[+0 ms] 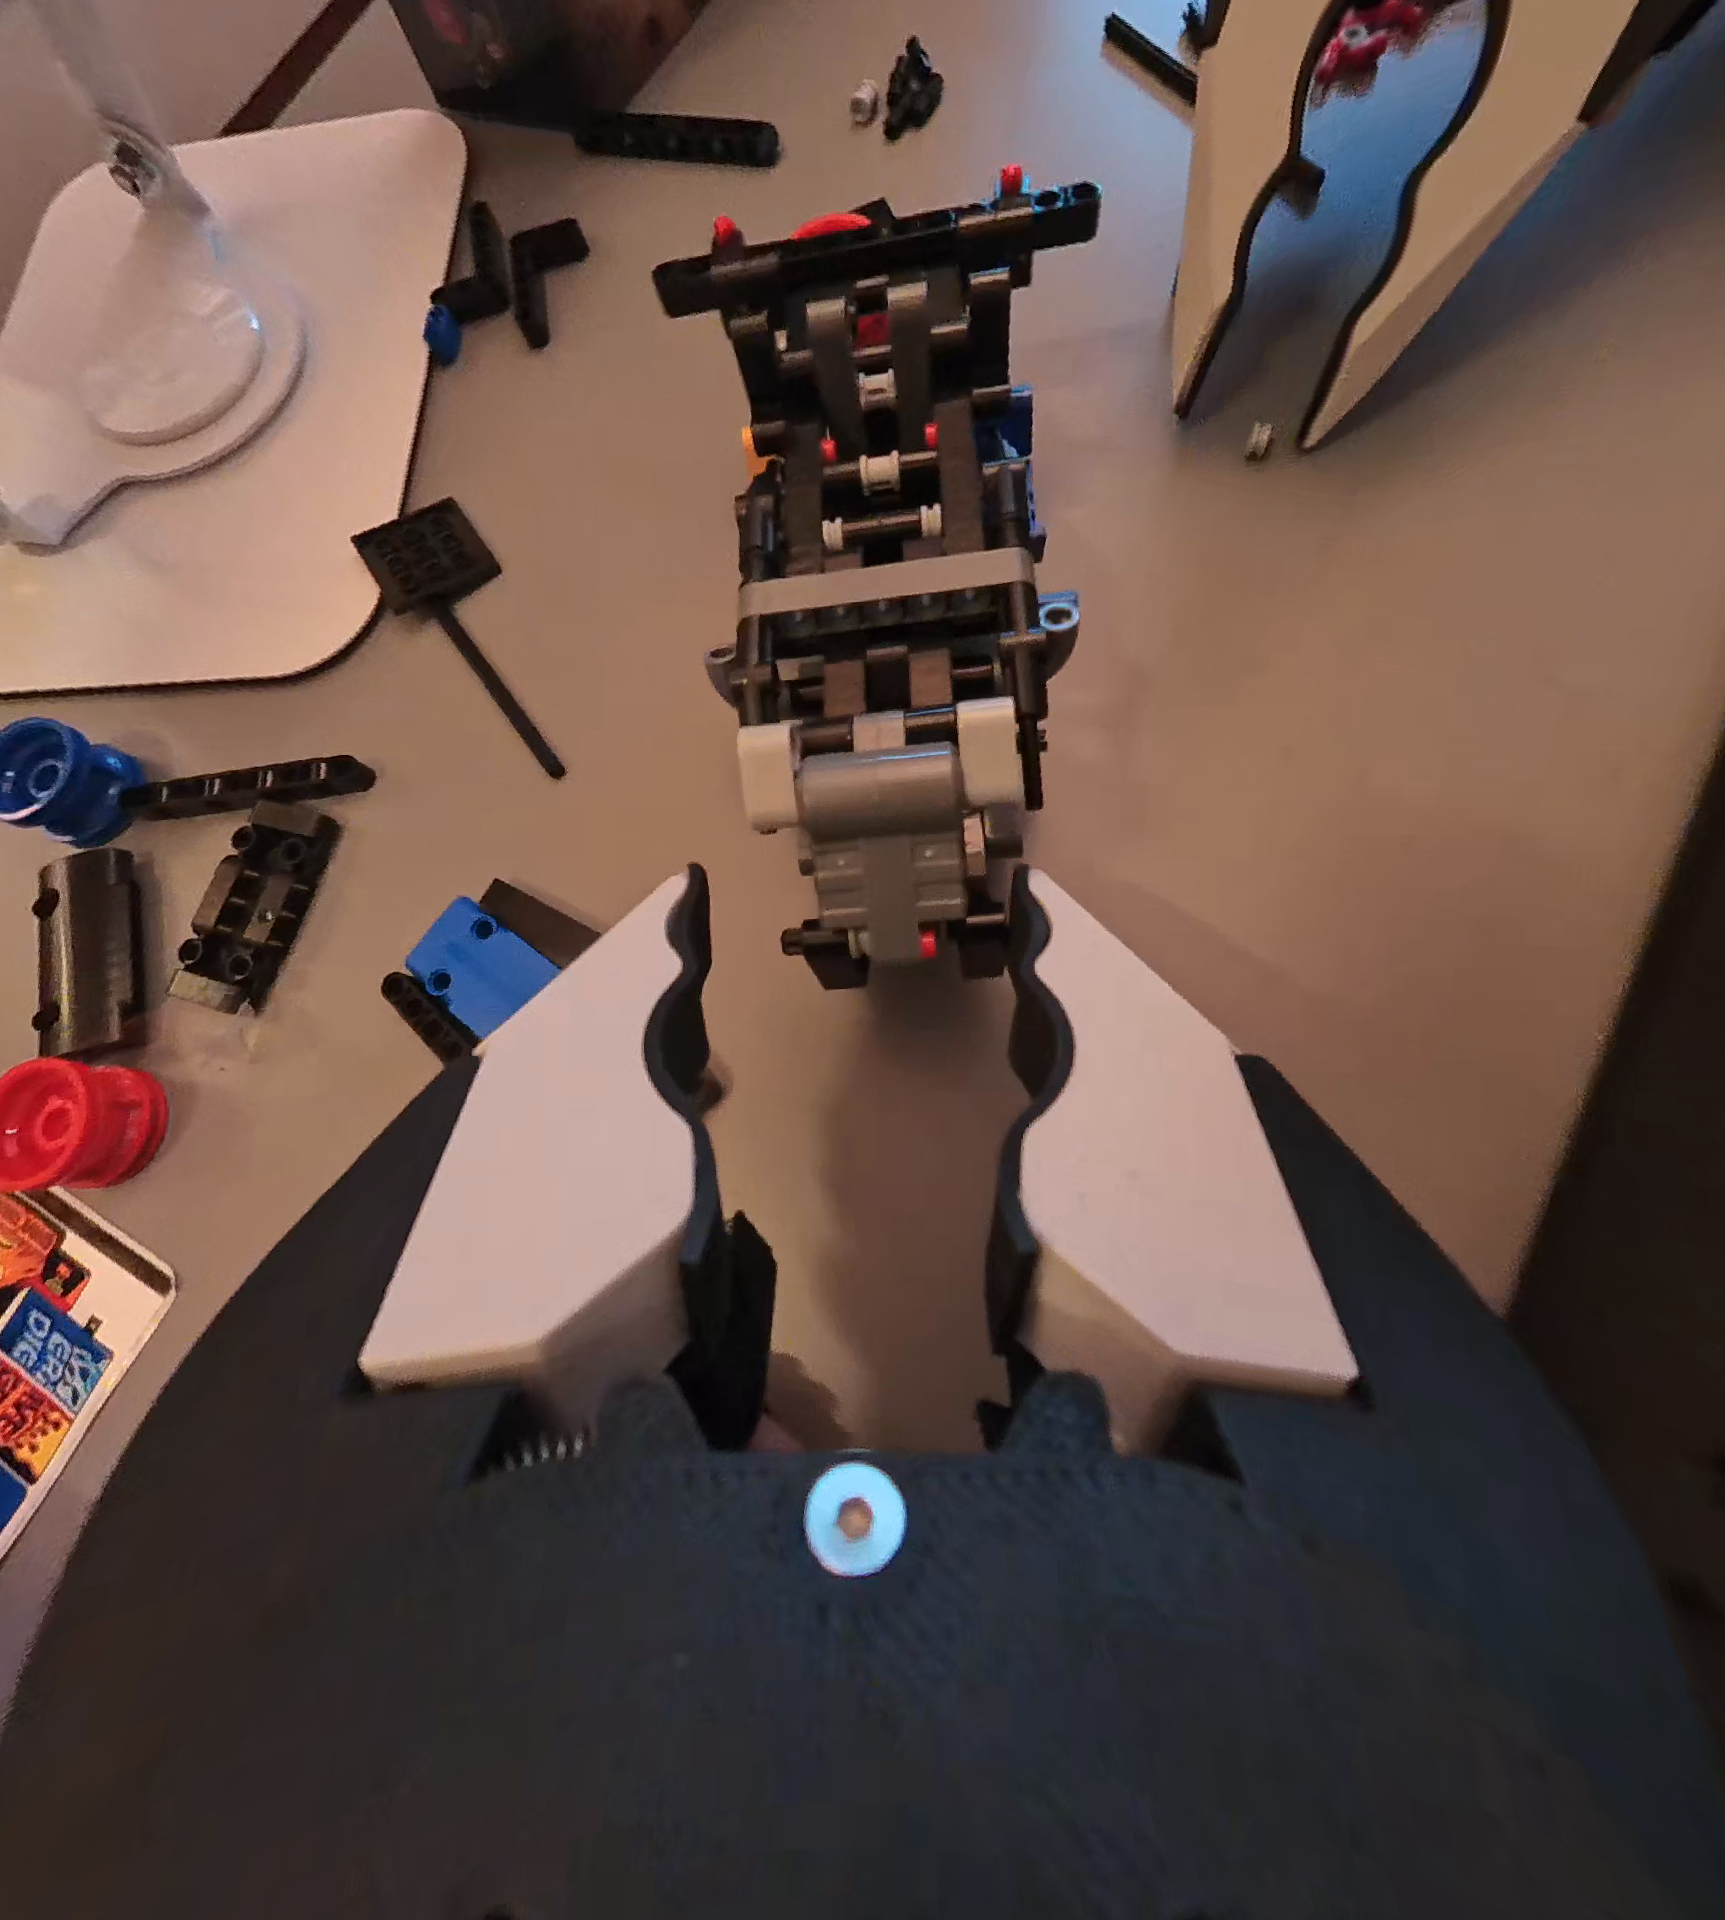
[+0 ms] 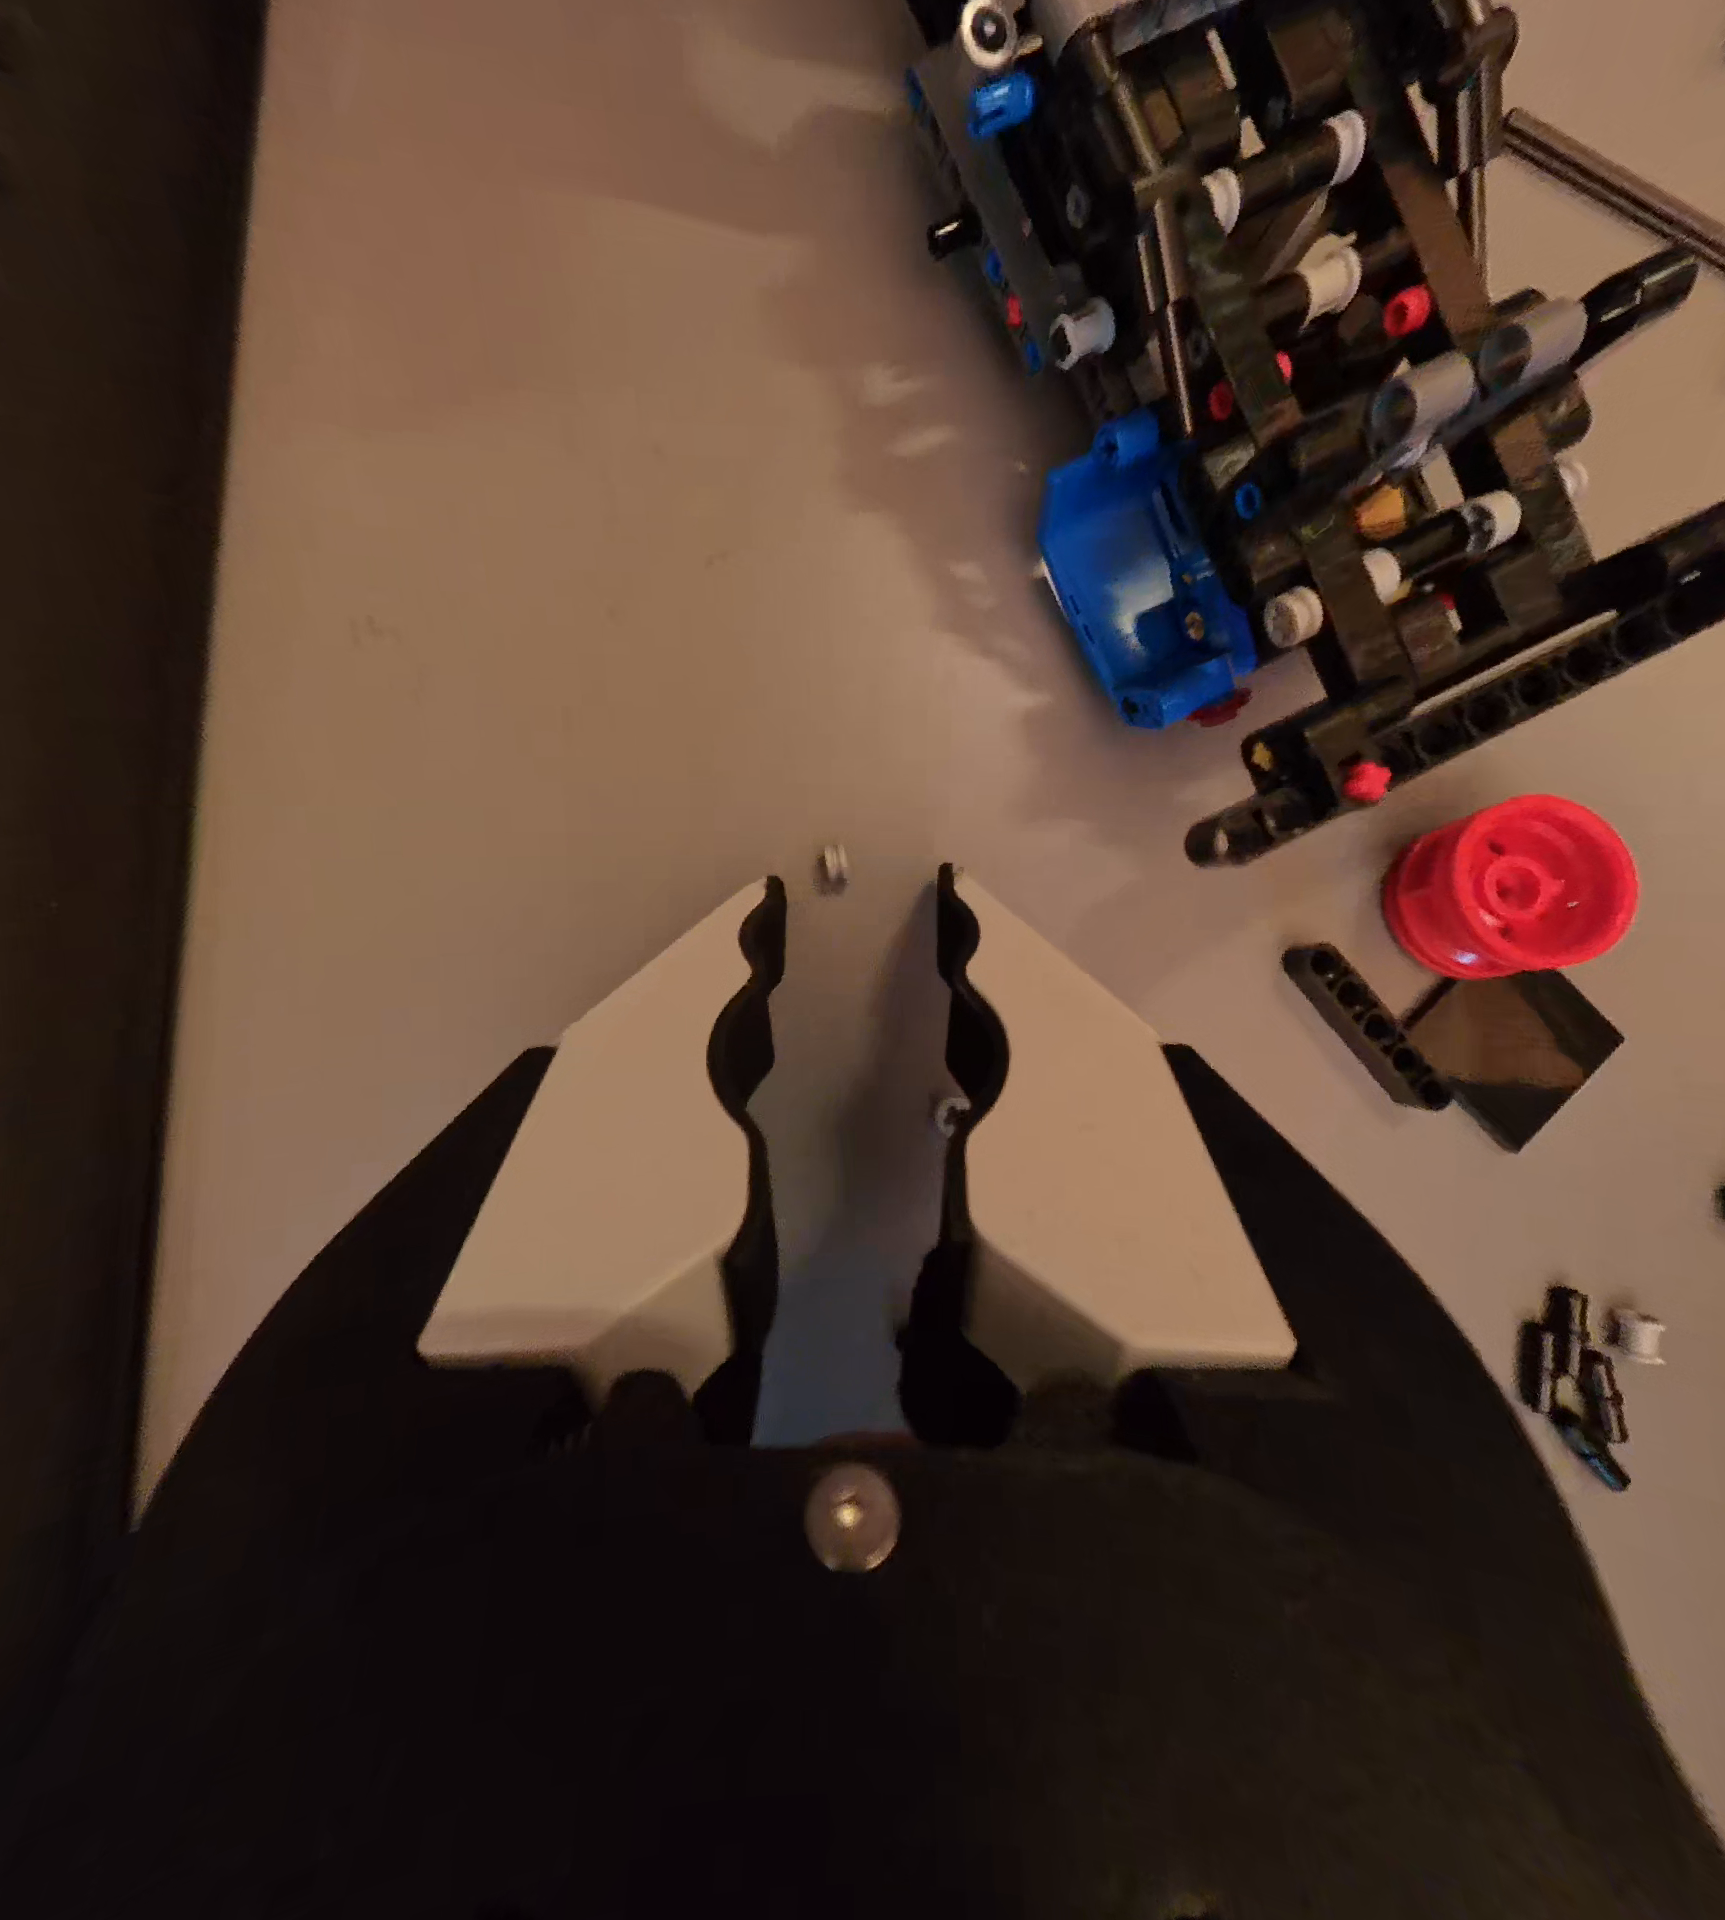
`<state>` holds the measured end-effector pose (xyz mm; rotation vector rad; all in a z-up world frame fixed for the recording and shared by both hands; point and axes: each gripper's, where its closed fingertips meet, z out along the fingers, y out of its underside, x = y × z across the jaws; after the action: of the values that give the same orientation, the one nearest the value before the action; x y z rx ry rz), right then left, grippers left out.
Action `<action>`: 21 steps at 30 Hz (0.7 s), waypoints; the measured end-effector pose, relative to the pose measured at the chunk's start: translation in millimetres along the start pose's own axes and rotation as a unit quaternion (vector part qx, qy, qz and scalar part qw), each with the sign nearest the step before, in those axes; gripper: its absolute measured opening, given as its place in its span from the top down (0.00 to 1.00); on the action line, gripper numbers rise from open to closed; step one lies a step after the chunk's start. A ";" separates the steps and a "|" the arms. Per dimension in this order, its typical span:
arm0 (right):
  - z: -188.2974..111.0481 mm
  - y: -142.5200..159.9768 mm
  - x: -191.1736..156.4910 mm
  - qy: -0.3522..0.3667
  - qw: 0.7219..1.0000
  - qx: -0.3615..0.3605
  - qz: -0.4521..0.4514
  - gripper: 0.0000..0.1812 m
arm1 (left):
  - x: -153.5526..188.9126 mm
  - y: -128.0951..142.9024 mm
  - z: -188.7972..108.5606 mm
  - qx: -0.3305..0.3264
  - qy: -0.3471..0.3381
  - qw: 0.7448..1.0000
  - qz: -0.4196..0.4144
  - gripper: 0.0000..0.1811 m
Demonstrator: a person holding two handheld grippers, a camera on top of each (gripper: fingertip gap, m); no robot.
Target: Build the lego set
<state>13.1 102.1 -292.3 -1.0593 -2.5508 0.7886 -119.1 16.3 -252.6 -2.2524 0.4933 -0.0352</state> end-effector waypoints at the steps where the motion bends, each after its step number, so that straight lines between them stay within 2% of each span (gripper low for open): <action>1: -1.0 1.7 -1.2 -0.005 1.000 -0.001 0.001 0.85 | -0.1 -0.7 0.2 0.004 0.001 1.000 -0.002 0.69; 5: -1.4 -2.0 -3.9 -0.009 1.000 0.008 -0.007 0.87 | 0.2 -2.0 1.7 0.013 0.003 1.000 0.000 0.69; 9: 1.9 -0.9 -6.4 -0.012 1.000 -0.001 -0.014 0.99 | -0.2 -2.3 2.4 0.019 0.003 1.000 -0.001 0.69; 10: 1.3 -0.3 -5.2 -0.009 1.000 -0.002 -0.014 0.99 | -0.3 -2.3 2.5 0.020 0.003 1.000 -0.002 0.69; 17: -4.2 8.1 -14.6 -0.050 0.999 -0.007 0.006 0.98 | -0.2 -2.7 2.8 0.027 0.008 1.000 -0.009 0.70; 21: -6.7 11.6 -0.1 -0.023 0.999 -0.005 0.031 0.87 | -1.7 -2.4 2.8 0.029 0.005 1.000 -0.011 0.70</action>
<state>22.7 111.4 -293.5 -1.1419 -2.5738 0.8263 -119.3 20.3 -252.4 -2.2026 0.4664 -0.0718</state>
